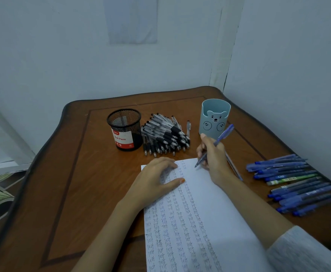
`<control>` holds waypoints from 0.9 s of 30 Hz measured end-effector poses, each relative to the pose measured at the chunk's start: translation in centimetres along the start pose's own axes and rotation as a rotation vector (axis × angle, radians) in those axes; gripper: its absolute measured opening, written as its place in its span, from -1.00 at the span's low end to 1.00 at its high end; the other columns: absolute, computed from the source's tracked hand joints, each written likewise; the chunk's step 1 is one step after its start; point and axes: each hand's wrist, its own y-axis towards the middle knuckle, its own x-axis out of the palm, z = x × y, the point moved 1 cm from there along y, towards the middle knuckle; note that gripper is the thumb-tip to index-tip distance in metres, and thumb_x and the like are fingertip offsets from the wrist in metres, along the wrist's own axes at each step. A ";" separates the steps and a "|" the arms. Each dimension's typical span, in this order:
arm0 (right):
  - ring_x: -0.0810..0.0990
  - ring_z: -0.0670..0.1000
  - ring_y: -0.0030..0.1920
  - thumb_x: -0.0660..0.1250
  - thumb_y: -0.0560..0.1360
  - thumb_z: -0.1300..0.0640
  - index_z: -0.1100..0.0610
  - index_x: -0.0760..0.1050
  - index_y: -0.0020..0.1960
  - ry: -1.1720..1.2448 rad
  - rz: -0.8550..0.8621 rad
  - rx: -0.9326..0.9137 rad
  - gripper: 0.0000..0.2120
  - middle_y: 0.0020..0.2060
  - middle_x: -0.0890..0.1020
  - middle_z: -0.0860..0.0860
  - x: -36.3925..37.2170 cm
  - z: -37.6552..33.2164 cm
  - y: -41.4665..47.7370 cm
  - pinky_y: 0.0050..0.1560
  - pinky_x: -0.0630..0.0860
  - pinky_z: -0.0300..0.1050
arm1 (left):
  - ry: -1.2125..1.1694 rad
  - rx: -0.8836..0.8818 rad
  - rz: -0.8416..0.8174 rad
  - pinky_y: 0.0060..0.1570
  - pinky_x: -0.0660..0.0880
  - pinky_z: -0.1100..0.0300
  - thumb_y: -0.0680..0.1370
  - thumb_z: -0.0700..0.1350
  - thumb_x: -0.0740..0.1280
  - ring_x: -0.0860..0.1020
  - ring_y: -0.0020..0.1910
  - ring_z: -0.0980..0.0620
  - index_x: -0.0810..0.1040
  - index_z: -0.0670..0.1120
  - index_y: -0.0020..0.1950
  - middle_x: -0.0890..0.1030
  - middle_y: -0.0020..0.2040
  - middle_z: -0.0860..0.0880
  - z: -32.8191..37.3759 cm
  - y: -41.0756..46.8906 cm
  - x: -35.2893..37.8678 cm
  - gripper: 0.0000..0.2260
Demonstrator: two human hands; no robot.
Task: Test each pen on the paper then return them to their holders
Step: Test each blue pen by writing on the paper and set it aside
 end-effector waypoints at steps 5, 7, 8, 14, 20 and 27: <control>0.28 -0.09 -0.62 0.01 0.67 -0.05 0.13 0.43 -0.02 -0.071 -0.034 -0.094 -0.67 -0.62 0.37 -0.04 -0.4 -0.1 -0.2 -0.57 0.23 -0.26 | -0.014 -0.008 0.012 0.27 0.32 0.28 0.42 0.30 0.30 0.36 0.27 0.27 0.53 0.04 0.21 0.46 0.27 0.19 -0.1 -0.1 0.0 -0.51; 0.31 -0.07 -0.60 0.08 0.66 0.01 0.17 0.53 -0.01 -0.138 -0.036 -0.140 -0.67 -0.60 0.38 0.01 -0.7 -0.5 -0.6 -0.56 0.26 -0.23 | -0.020 -0.012 0.016 0.25 0.29 0.33 0.43 0.26 0.34 0.37 0.27 0.28 0.54 0.04 0.20 0.47 0.26 0.20 0.0 -0.1 0.0 -0.55; 0.30 -0.05 -0.59 0.14 0.65 0.02 0.18 0.57 0.01 -0.156 -0.040 -0.153 -0.69 -0.60 0.38 0.04 -0.7 -0.6 -0.7 -0.56 0.27 -0.22 | -0.025 -0.012 0.020 0.24 0.29 0.33 0.42 0.26 0.35 0.37 0.26 0.28 0.54 0.04 0.19 0.48 0.26 0.20 -0.1 -0.1 0.0 -0.56; 0.25 -0.03 -0.57 0.38 0.52 0.09 0.22 0.63 0.01 -0.223 -0.054 -0.175 -0.80 -0.56 0.39 0.09 -1.0 -1.2 -1.8 -0.55 0.21 -0.24 | -0.066 -0.021 0.039 0.25 0.33 0.29 0.36 0.33 0.33 0.41 0.24 0.27 0.57 0.07 0.12 0.50 0.22 0.21 -0.2 -0.1 0.0 -0.53; 0.18 -0.11 -0.54 0.37 0.54 0.08 0.10 0.60 -0.06 -0.567 -0.103 -0.295 -0.90 -0.53 0.33 0.01 -1.7 -1.1 -3.1 -0.49 0.14 -0.35 | -0.073 -0.011 0.057 0.23 0.32 0.32 0.36 0.34 0.34 0.42 0.23 0.26 0.58 0.07 0.10 0.52 0.21 0.20 -0.2 -0.2 0.0 -0.54; 0.41 -0.12 -0.41 0.39 0.50 0.16 0.12 0.64 0.11 -0.935 0.130 -0.382 -0.80 -0.38 0.53 -0.03 -3.9 -1.0 -1.6 -0.35 0.33 -0.26 | -0.074 -0.014 0.051 0.22 0.30 0.35 0.36 0.30 0.36 0.41 0.23 0.28 0.59 0.06 0.10 0.52 0.22 0.20 -0.2 -0.1 0.0 -0.56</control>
